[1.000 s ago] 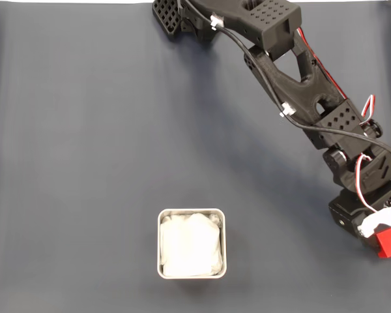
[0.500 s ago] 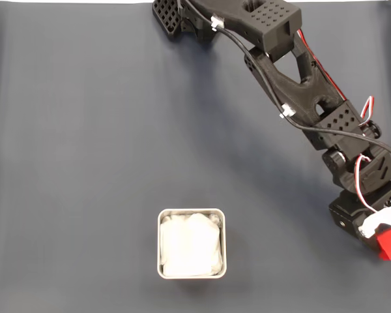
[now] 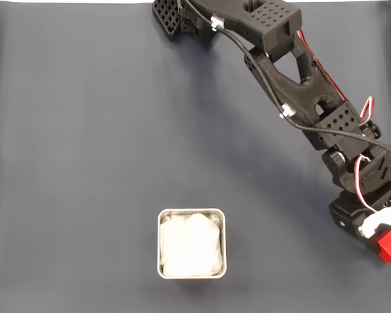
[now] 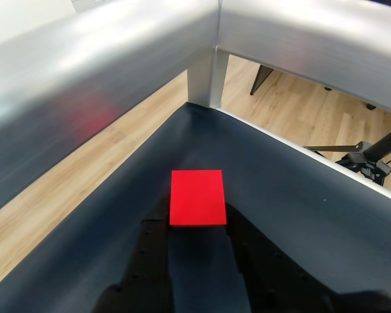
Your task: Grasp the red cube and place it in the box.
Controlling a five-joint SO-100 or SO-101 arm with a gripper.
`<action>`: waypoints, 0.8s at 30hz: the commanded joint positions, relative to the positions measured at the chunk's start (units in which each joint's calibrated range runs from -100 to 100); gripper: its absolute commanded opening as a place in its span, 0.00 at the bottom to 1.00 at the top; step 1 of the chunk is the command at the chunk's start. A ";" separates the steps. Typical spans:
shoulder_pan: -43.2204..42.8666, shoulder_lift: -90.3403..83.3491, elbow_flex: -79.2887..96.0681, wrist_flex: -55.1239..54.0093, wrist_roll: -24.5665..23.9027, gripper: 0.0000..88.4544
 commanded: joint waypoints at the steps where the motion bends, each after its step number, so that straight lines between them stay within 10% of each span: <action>1: -0.14 -2.85 -2.70 -0.23 0.34 0.08; 24: 1.70 -25.38 16.28 4.94 1.27 0.08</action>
